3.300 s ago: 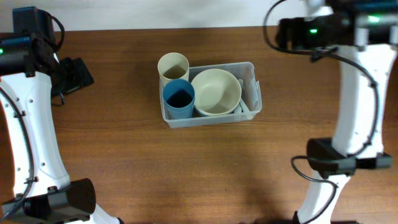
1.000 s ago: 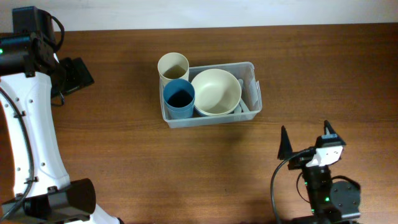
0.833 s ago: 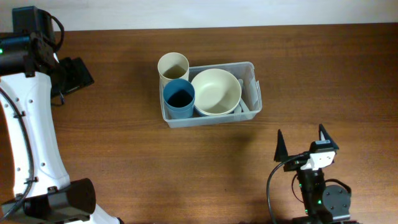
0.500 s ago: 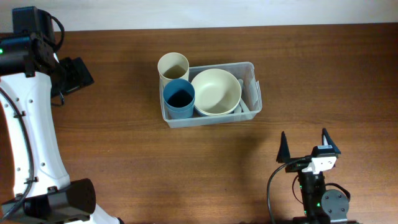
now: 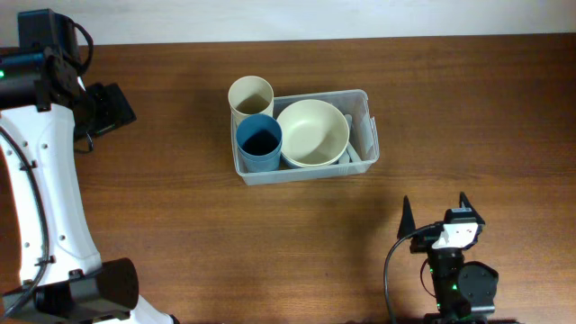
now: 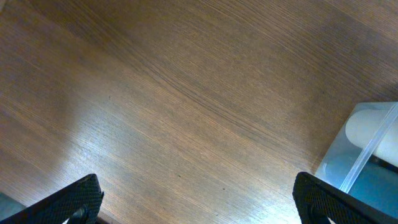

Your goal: Pack container

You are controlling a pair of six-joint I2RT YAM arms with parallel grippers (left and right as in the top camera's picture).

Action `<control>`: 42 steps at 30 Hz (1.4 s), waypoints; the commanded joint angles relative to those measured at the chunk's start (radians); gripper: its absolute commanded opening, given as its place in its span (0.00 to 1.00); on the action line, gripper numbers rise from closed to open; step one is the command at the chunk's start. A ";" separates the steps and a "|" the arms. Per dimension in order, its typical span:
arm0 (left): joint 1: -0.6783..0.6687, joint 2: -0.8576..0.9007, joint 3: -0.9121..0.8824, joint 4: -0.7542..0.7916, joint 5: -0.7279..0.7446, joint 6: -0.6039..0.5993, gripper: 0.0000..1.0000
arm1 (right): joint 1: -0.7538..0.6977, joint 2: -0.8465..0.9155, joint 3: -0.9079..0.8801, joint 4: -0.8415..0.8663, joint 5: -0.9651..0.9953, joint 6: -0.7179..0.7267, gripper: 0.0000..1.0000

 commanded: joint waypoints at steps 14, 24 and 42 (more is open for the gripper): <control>0.003 -0.024 0.015 -0.001 -0.010 -0.010 1.00 | -0.008 -0.008 -0.005 -0.015 -0.005 0.009 0.99; 0.003 -0.024 0.015 -0.001 -0.010 -0.010 1.00 | -0.008 -0.008 -0.005 -0.015 -0.005 0.009 0.99; -0.090 -0.115 -0.106 0.250 0.011 0.014 1.00 | -0.008 -0.008 -0.005 -0.015 -0.005 0.009 0.99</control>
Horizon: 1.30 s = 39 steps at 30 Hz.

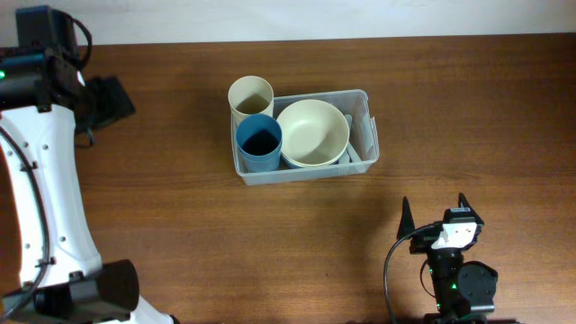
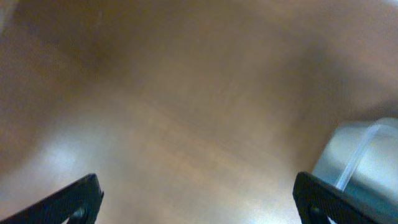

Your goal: Pack container

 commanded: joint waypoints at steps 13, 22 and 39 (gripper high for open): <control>-0.290 -0.807 -1.329 1.346 0.011 0.286 1.00 | -0.008 -0.009 -0.005 -0.006 -0.005 0.008 0.99; -0.243 -1.287 -1.801 1.598 0.011 0.286 1.00 | -0.008 -0.009 -0.005 -0.006 -0.005 0.008 0.99; -0.176 -1.692 -1.933 1.600 0.056 0.286 1.00 | -0.008 -0.009 -0.005 -0.006 -0.005 0.008 0.99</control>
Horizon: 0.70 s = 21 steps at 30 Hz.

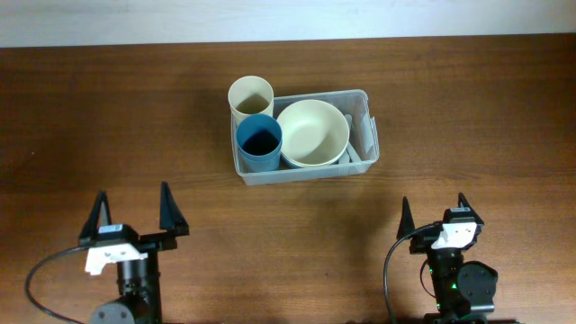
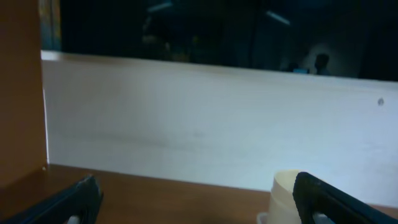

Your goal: Pack container

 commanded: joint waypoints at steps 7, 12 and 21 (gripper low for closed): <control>0.024 -0.112 -0.140 0.009 0.027 0.019 1.00 | -0.007 -0.009 -0.005 -0.006 -0.002 0.007 0.99; 0.024 -0.113 -0.177 0.042 0.040 0.019 1.00 | -0.007 -0.009 -0.005 -0.006 -0.002 0.007 0.99; 0.024 -0.113 -0.251 0.047 0.090 0.019 1.00 | -0.007 -0.009 -0.005 -0.006 -0.002 0.007 0.99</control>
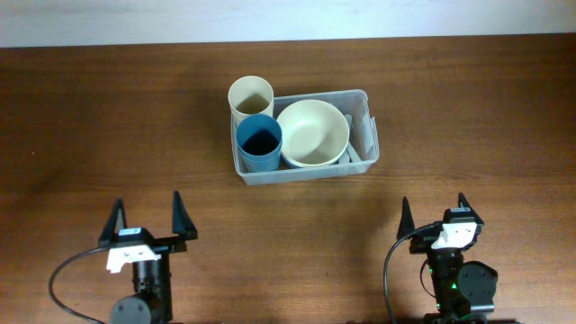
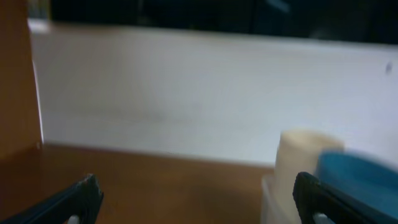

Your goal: Pack container

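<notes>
The clear plastic container (image 1: 301,173) stands at the back middle of the table. In it are a cream cup (image 1: 250,96), a blue cup (image 1: 259,142) and a cream bowl (image 1: 312,132). A pale flat item (image 1: 368,135) lies along its right wall. My left gripper (image 1: 147,217) rests at the front left, open and empty, pointing toward the back. In the blurred left wrist view its gripper (image 2: 196,198) frames bare wood, with the cream cup (image 2: 303,155) and blue cup (image 2: 364,171) to the right. My right gripper (image 1: 433,212) sits open at the front right.
A white wall (image 2: 186,93) runs behind the table's far edge. Brown wood (image 1: 108,135) stretches between both grippers and the container.
My left gripper has shifted a little to the right at the front left, still open. Its wrist view now takes in the blue cup beside the cream one. The right arm is unchanged.
My left arm was stretched out high at the far left, its open gripper looking down on bare wood beside the container. It then stood slightly farther back. Later it was folded at the front left, facing the back wall, and now sits slightly more to the right.
</notes>
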You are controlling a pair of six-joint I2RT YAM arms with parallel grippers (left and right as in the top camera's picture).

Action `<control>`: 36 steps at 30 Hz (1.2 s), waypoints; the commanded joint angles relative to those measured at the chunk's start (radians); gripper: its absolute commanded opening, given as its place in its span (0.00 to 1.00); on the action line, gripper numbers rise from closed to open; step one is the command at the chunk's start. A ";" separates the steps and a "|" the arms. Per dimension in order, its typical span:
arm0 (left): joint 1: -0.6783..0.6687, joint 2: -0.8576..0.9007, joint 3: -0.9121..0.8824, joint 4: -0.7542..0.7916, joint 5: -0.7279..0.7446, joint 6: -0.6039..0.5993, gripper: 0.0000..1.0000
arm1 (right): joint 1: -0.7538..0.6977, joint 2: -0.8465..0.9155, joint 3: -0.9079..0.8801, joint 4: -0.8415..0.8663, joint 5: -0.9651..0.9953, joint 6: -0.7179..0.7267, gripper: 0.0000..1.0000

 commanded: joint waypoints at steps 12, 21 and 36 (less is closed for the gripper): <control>0.007 -0.009 -0.016 -0.259 0.125 0.135 1.00 | -0.007 -0.009 -0.005 -0.006 -0.002 0.007 0.99; 0.007 -0.009 -0.016 -0.259 0.122 0.136 1.00 | -0.007 -0.009 -0.005 -0.006 -0.002 0.007 0.99; 0.007 -0.009 -0.016 -0.259 0.122 0.136 1.00 | -0.007 -0.009 -0.005 -0.006 -0.002 0.007 0.99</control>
